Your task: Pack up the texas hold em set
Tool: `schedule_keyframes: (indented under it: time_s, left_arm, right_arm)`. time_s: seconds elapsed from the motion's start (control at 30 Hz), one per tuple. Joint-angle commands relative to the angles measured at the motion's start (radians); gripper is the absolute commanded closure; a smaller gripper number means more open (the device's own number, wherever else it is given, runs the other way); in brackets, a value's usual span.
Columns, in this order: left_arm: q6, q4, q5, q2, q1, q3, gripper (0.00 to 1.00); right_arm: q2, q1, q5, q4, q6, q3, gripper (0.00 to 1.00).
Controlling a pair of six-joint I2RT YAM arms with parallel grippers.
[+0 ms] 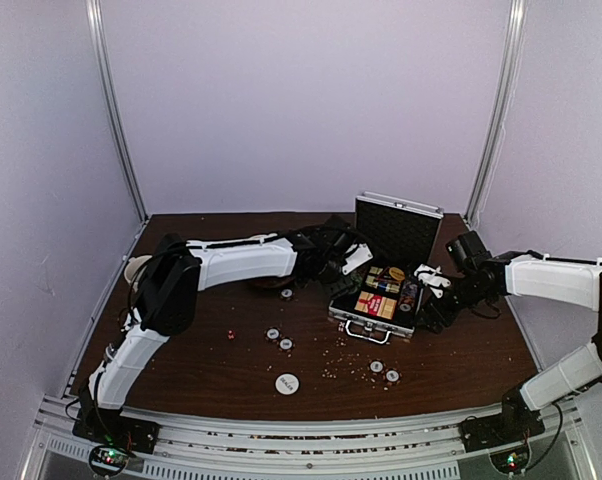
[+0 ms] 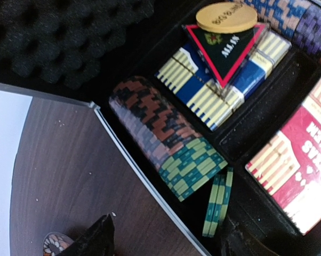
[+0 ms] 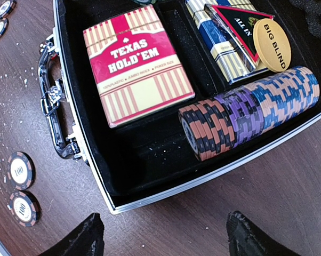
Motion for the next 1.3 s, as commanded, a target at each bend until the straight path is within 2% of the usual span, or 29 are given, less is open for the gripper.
schedule_keyframes:
  time_s: [0.0,0.3,0.6,1.27]
  left_arm:
    - [0.034,0.005,0.002,-0.018,0.012,-0.031,0.30]
    - [0.018,0.075,-0.047,0.007,0.016,-0.012,0.31]
    - [0.005,0.087,0.000,0.041,0.029,0.051,0.32]
    - [0.006,0.035,0.066,-0.034,0.029,-0.039,0.32]
  right_arm:
    - [0.008,-0.007,0.010,-0.008,-0.005,0.005,0.20]
    - [0.007,-0.007,0.011,-0.008,-0.005,0.004,0.20]
    - [0.014,-0.007,0.011,-0.010,-0.005,0.005,0.20]
    - [0.026,-0.007,-0.002,-0.020,-0.012,0.008,0.20]
